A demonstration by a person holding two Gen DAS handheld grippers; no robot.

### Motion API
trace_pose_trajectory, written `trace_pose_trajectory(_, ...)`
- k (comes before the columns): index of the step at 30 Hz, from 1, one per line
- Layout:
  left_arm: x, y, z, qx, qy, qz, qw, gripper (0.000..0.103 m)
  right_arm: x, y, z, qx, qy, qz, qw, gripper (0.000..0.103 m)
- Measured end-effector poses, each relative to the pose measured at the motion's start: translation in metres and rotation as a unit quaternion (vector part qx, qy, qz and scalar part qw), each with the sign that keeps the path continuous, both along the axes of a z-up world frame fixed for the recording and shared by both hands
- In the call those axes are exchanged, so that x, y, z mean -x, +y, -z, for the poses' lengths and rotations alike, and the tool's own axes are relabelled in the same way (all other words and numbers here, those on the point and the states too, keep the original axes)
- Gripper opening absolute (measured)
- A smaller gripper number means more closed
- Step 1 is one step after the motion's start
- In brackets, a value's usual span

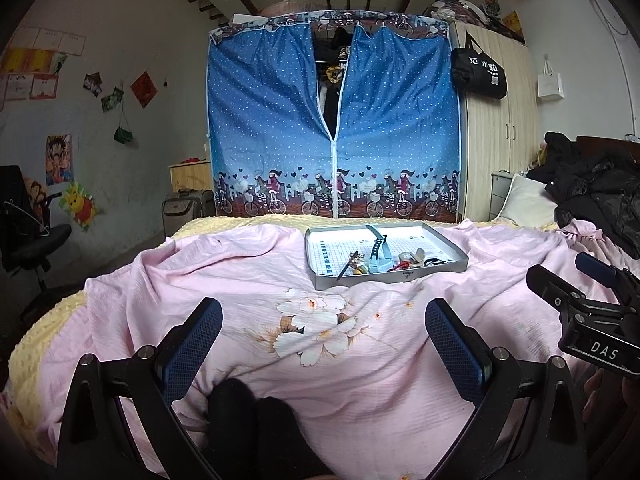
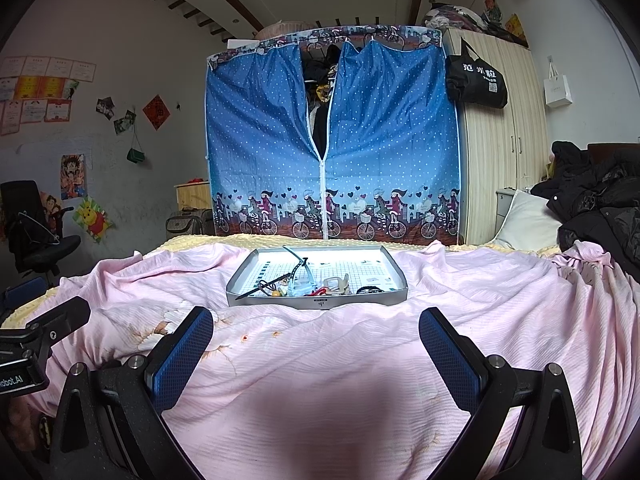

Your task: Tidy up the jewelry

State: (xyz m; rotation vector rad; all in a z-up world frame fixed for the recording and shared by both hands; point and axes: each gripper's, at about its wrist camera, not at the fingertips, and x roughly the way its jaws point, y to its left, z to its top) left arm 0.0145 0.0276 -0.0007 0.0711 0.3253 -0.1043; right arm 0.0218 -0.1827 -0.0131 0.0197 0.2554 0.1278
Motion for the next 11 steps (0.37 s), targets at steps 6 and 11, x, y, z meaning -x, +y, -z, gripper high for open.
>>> trace_pose_trajectory(6, -0.0004, 0.0004, 0.0005, 0.000, 0.001, 0.001, 1.0000, 0.100, 0.0000, 0.0001, -0.0004, 0.000, 0.000, 0.000, 1.000, 0.103)
trace_pose_trajectory(11, -0.0011, 0.0016, 0.0013, 0.000, 0.000, 0.000, 1.0000, 0.100, -0.0001, 0.0002, -0.0006, 0.000, 0.000, 0.000, 1.000, 0.103)
